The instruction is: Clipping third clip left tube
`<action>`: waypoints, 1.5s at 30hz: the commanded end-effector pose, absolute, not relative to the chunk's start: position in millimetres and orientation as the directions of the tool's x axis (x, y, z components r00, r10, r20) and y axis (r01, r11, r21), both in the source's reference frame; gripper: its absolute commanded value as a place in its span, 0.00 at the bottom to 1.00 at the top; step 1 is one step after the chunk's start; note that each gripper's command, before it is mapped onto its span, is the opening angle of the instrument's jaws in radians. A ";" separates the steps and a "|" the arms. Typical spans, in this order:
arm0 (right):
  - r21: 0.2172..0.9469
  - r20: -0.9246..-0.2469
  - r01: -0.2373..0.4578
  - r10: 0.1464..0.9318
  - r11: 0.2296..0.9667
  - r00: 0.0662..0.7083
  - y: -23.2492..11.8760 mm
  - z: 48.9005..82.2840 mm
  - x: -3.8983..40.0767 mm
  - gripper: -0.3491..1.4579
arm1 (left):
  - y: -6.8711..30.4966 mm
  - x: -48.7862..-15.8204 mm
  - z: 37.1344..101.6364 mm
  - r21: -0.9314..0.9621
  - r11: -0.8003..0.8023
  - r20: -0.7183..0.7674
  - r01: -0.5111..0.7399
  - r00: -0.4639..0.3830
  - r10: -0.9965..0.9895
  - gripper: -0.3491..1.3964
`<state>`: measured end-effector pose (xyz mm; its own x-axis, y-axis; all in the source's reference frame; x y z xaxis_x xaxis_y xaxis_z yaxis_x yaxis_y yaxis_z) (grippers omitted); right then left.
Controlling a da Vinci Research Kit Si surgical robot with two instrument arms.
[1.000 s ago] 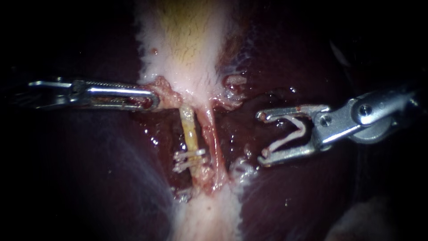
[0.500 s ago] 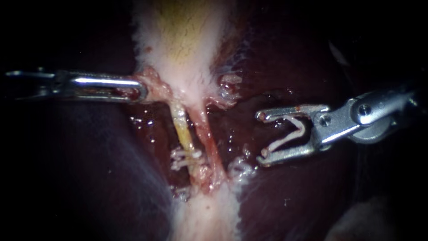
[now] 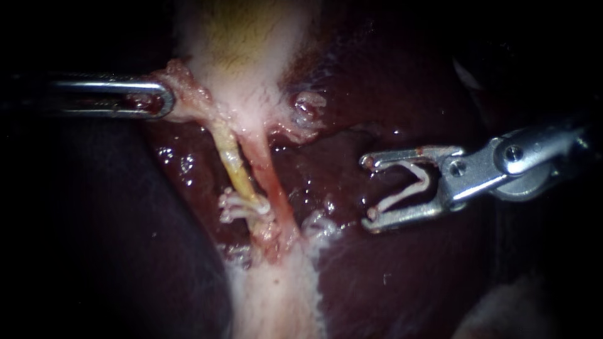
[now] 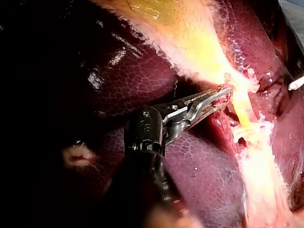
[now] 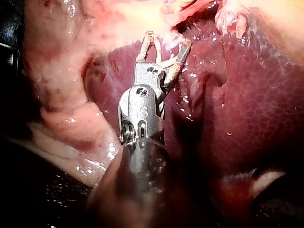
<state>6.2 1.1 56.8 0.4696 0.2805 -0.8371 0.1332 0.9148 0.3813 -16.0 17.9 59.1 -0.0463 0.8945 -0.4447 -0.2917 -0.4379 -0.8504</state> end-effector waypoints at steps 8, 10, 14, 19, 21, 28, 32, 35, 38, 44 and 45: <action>0.444 -0.807 0.093 0.353 0.891 0.474 0.6 55.8 9.0 0.47 | 17.1 -16.5 59.9 -0.845 -0.443 -0.451 -0.301 -0.044 0.891 0.00; 0.467 -0.796 0.085 0.376 0.880 0.475 0.5 55.7 10.2 0.47 | 17.1 -16.6 59.8 -0.845 -0.443 -0.451 -0.299 -0.045 0.891 0.00; 0.488 -0.788 0.075 0.401 0.870 0.468 0.5 55.9 12.4 0.47 | 17.0 -16.7 59.7 -0.846 -0.443 -0.451 -0.297 -0.045 0.891 0.00; 0.502 -0.780 0.067 0.418 0.862 0.465 0.6 56.4 14.9 0.47 | 16.9 -16.7 59.7 -0.845 -0.443 -0.451 -0.298 -0.045 0.891 0.00; 0.513 -0.775 0.065 0.430 0.856 0.463 0.6 56.7 15.9 0.47 | 16.8 -16.7 59.7 -0.846 -0.444 -0.451 -0.295 -0.046 0.891 0.00; 0.527 -0.768 0.065 0.442 0.847 0.463 0.5 58.2 18.7 0.47 | 16.8 -16.7 59.7 -0.846 -0.444 -0.451 -0.296 -0.046 0.891 0.00; 0.542 -0.760 0.065 0.455 0.838 0.464 0.5 59.3 19.8 0.47 | 16.8 -16.7 59.7 -0.846 -0.444 -0.451 -0.296 -0.046 0.891 0.00; 0.547 -0.757 0.068 0.459 0.834 0.465 0.4 60.4 20.4 0.47 | 16.8 -16.7 59.6 -0.846 -0.444 -0.451 -0.296 -0.046 0.891 0.00; 0.561 -0.750 0.076 0.468 0.824 0.467 0.5 61.6 20.5 0.46 | 16.7 -16.7 59.5 -0.847 -0.444 -0.451 -0.294 -0.047 0.891 0.00; 0.565 -0.746 0.070 0.473 0.822 0.469 1.0 63.7 21.0 0.46 | 16.5 -16.8 59.2 -0.847 -0.444 -0.450 -0.293 -0.048 0.892 0.00; 0.565 -0.746 0.069 0.473 0.822 0.469 1.2 63.9 21.1 0.46 | 16.5 -16.8 59.2 -0.847 -0.444 -0.450 -0.293 -0.048 0.892 0.00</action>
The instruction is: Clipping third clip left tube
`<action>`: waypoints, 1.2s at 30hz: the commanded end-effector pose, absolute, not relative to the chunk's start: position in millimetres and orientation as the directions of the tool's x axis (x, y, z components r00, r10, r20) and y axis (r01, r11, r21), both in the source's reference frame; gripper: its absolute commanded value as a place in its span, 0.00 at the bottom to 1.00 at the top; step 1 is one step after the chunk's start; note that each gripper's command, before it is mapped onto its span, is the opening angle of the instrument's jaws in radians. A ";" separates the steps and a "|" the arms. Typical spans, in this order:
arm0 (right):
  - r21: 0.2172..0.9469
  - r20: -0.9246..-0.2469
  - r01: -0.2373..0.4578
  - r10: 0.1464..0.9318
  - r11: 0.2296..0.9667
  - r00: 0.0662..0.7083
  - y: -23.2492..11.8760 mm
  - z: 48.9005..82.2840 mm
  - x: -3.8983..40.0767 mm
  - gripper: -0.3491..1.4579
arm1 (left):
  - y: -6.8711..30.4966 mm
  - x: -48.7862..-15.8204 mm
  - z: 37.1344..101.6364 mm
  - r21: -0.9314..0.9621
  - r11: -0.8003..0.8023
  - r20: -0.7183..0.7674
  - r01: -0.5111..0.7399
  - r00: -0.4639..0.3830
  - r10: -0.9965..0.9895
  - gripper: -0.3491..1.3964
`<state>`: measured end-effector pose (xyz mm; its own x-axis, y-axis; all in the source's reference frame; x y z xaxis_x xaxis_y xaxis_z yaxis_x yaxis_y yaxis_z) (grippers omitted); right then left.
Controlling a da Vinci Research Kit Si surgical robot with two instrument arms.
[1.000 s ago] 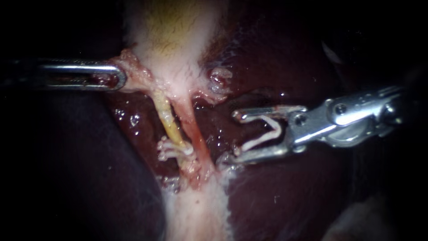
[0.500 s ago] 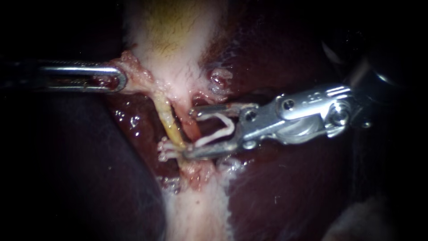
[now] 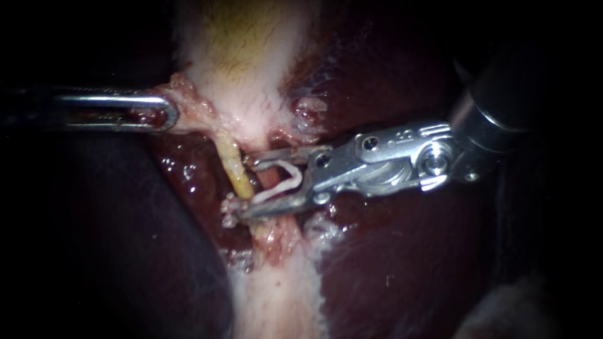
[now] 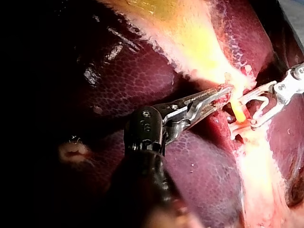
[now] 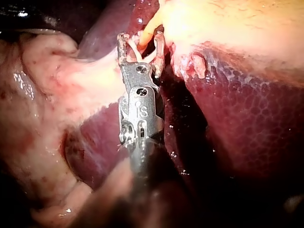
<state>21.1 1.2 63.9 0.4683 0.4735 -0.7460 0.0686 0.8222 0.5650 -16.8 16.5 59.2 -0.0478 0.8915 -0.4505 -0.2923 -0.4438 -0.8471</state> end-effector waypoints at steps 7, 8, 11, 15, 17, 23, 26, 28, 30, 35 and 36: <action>0.575 -0.738 0.059 0.486 0.816 0.469 2.2 64.8 22.3 0.46 | 16.4 -16.9 58.9 -0.848 -0.443 -0.450 -0.291 -0.048 0.892 0.00; 0.574 -0.736 0.055 0.486 0.817 0.471 2.3 64.8 22.7 0.46 | 16.4 -16.9 58.9 -0.848 -0.443 -0.450 -0.291 -0.048 0.892 0.00; 0.586 -0.736 0.059 0.500 0.808 0.456 2.4 65.0 23.5 0.46 | 16.4 -16.9 59.0 -0.848 -0.443 -0.450 -0.291 -0.048 0.892 0.00; 0.614 -0.734 0.080 0.530 0.785 0.425 2.5 65.1 24.5 0.45 | 16.4 -16.9 59.0 -0.848 -0.443 -0.450 -0.291 -0.048 0.892 0.00; 0.629 -0.732 0.090 0.550 0.772 0.403 2.6 65.1 24.8 0.45 | 16.4 -16.9 59.0 -0.848 -0.443 -0.450 -0.291 -0.048 0.892 0.00; 0.642 -0.739 0.115 0.571 0.758 0.358 2.8 64.5 25.1 0.45 | 16.5 -16.9 59.1 -0.848 -0.444 -0.450 -0.291 -0.049 0.892 0.00; 0.657 -0.736 0.117 0.599 0.745 0.317 2.9 63.8 25.1 0.45 | 16.6 -16.8 59.3 -0.848 -0.444 -0.450 -0.290 -0.049 0.892 0.00; 0.677 -0.725 0.126 0.629 0.725 0.281 3.2 63.0 25.1 0.45 | 16.6 -16.8 59.4 -0.848 -0.444 -0.450 -0.290 -0.049 0.892 0.00; 0.688 -0.720 0.141 0.647 0.712 0.249 3.4 62.2 25.2 0.45 | 16.7 -16.7 59.5 -0.848 -0.444 -0.450 -0.289 -0.049 0.892 0.00; 0.718 -0.696 0.191 0.695 0.670 0.181 4.0 59.9 25.1 0.45 | 16.8 -16.6 59.7 -0.848 -0.444 -0.450 -0.289 -0.050 0.892 0.00; 0.721 -0.692 0.200 0.701 0.663 0.171 4.1 59.5 25.1 0.44 | 16.8 -16.6 59.7 -0.848 -0.444 -0.450 -0.289 -0.050 0.892 0.00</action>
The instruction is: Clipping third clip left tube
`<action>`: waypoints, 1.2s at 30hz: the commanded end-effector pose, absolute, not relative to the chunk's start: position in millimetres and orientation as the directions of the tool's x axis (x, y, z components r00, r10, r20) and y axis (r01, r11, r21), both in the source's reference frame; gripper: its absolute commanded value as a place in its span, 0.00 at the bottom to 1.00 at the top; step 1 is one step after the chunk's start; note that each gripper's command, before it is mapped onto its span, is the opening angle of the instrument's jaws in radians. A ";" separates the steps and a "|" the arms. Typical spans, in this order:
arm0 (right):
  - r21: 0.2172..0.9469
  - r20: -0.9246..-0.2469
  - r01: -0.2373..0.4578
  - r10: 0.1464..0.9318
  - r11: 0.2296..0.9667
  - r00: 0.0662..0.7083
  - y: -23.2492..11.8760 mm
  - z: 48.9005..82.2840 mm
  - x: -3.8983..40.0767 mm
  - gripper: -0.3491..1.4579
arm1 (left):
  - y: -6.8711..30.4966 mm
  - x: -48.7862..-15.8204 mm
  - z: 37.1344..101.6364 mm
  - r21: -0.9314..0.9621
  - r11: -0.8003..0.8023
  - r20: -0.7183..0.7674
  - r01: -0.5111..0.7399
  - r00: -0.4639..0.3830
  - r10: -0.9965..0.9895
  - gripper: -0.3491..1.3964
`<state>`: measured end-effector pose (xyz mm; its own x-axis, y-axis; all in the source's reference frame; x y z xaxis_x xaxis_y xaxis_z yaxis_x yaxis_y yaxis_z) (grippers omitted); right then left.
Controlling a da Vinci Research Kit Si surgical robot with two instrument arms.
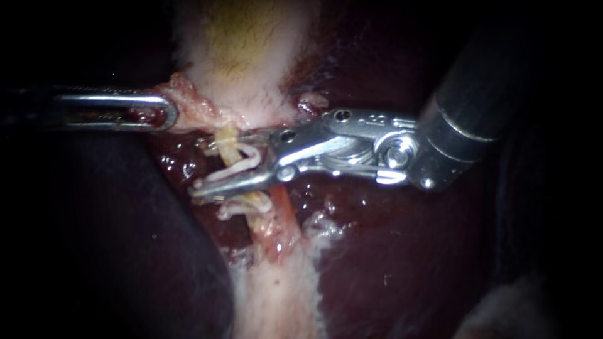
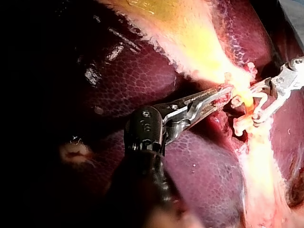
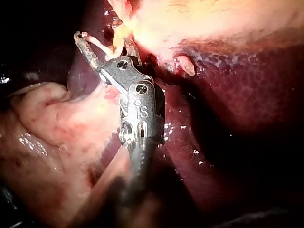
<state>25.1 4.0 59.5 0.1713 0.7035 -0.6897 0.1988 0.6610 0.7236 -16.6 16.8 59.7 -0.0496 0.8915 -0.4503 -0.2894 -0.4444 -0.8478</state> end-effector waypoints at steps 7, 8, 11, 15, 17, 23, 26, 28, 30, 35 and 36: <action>0.732 -0.679 0.217 0.716 0.646 0.160 4.1 58.6 25.3 0.43 | 16.8 -16.6 59.8 -0.848 -0.444 -0.450 -0.289 -0.050 0.892 0.00; 0.736 -0.675 0.213 0.720 0.643 0.160 4.1 58.6 25.3 0.43 | 16.8 -16.6 59.8 -0.848 -0.444 -0.450 -0.289 -0.050 0.892 0.00; 0.752 -0.657 0.200 0.736 0.628 0.162 4.2 58.7 25.1 0.41 | 16.9 -16.6 59.9 -0.848 -0.444 -0.450 -0.289 -0.050 0.892 0.00; 0.768 -0.639 0.182 0.752 0.614 0.162 4.4 59.0 24.7 0.36 | 16.9 -16.6 59.9 -0.848 -0.444 -0.450 -0.289 -0.050 0.892 0.00; 0.783 -0.621 0.174 0.767 0.597 0.163 4.4 59.1 24.4 0.31 | 16.9 -16.6 59.9 -0.848 -0.444 -0.450 -0.289 -0.050 0.892 0.00; 0.815 -0.578 0.154 0.799 0.558 0.167 4.6 59.4 23.7 0.17 | 16.9 -16.5 59.9 -0.848 -0.444 -0.450 -0.289 -0.050 0.892 0.00; 0.829 -0.559 0.151 0.812 0.539 0.170 4.6 59.4 23.5 0.08 | 16.9 -16.5 59.9 -0.848 -0.444 -0.450 -0.289 -0.050 0.892 0.00; 0.835 -0.549 0.150 0.818 0.529 0.171 4.5 59.4 23.4 0.03 | 16.9 -16.5 59.9 -0.848 -0.444 -0.450 -0.289 -0.050 0.892 0.00; 0.845 -0.534 0.147 0.827 0.514 0.174 4.5 59.4 23.2 0.00 | 16.9 -16.5 60.0 -0.848 -0.444 -0.450 -0.289 -0.050 0.892 0.00; 0.845 -0.534 0.129 0.817 0.518 0.216 4.5 59.5 22.9 0.00 | 16.9 -16.5 60.0 -0.848 -0.444 -0.450 -0.289 -0.050 0.892 0.00; 0.845 -0.534 0.127 0.816 0.519 0.222 4.4 59.5 22.8 0.00 | 16.9 -16.5 60.0 -0.848 -0.444 -0.450 -0.289 -0.050 0.892 0.00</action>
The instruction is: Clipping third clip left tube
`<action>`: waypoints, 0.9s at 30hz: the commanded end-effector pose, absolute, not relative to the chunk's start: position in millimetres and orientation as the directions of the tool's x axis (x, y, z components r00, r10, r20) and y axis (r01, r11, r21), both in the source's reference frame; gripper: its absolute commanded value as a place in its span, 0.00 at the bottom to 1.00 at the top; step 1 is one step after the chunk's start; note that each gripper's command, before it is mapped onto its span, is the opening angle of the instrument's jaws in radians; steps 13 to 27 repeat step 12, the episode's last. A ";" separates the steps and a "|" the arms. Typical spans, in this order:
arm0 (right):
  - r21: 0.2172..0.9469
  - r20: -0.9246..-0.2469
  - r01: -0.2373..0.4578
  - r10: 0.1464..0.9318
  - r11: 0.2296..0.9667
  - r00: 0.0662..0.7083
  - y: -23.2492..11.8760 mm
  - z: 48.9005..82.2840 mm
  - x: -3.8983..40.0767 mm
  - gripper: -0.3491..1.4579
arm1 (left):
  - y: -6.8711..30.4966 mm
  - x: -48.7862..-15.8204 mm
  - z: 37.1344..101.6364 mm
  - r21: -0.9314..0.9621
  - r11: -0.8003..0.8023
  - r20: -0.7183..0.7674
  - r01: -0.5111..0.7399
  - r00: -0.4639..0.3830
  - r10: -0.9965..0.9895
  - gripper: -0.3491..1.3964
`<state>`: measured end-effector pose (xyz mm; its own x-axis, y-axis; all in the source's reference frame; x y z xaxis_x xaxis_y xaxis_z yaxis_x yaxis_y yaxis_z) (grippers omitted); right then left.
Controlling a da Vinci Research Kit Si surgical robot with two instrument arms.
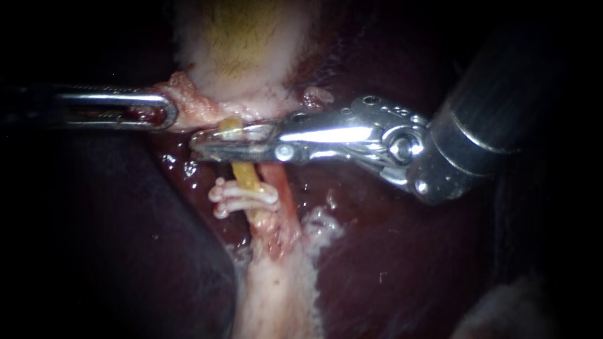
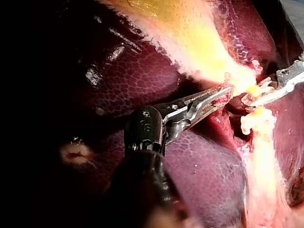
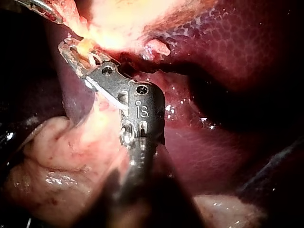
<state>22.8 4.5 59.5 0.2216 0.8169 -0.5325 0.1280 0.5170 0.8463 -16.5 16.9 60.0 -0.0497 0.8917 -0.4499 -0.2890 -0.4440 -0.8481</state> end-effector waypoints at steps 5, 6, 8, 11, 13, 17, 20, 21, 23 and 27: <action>0.847 -0.531 0.129 0.817 0.515 0.225 4.0 59.6 22.9 0.00 | 16.9 -16.5 60.0 -0.848 -0.444 -0.450 -0.289 -0.050 0.892 0.00; 0.847 -0.532 0.132 0.816 0.515 0.226 4.0 59.7 23.0 0.00 | 16.9 -16.5 60.0 -0.848 -0.444 -0.450 -0.289 -0.050 0.892 0.00; 0.847 -0.532 0.132 0.816 0.515 0.226 3.9 59.8 23.0 0.00 | 16.9 -16.5 60.0 -0.848 -0.444 -0.450 -0.289 -0.050 0.892 0.00; 0.847 -0.532 0.134 0.816 0.515 0.227 4.0 59.9 22.9 0.00 | 16.9 -16.5 60.0 -0.848 -0.444 -0.450 -0.289 -0.050 0.892 0.00; 0.847 -0.532 0.134 0.816 0.515 0.227 4.0 59.9 22.9 0.00 | 16.9 -16.5 60.0 -0.848 -0.444 -0.450 -0.289 -0.050 0.892 0.00; 0.847 -0.532 0.134 0.816 0.515 0.227 4.0 59.9 22.9 0.00 | 16.9 -16.5 60.0 -0.848 -0.444 -0.450 -0.289 -0.050 0.892 0.00; 0.847 -0.532 0.134 0.816 0.515 0.227 4.0 59.9 22.9 0.00 | 16.9 -16.5 60.0 -0.848 -0.444 -0.450 -0.289 -0.050 0.892 0.00; 0.847 -0.532 0.134 0.816 0.515 0.227 4.0 59.9 22.9 0.00 | 16.9 -16.5 60.0 -0.848 -0.444 -0.450 -0.289 -0.050 0.892 0.00; 0.847 -0.532 0.134 0.816 0.515 0.227 4.0 59.9 22.9 0.00 | 16.9 -16.5 60.0 -0.848 -0.444 -0.450 -0.289 -0.050 0.892 0.00; 0.847 -0.532 0.134 0.816 0.515 0.227 4.0 59.9 22.9 0.00 | 16.9 -16.5 60.0 -0.848 -0.444 -0.450 -0.289 -0.050 0.892 0.00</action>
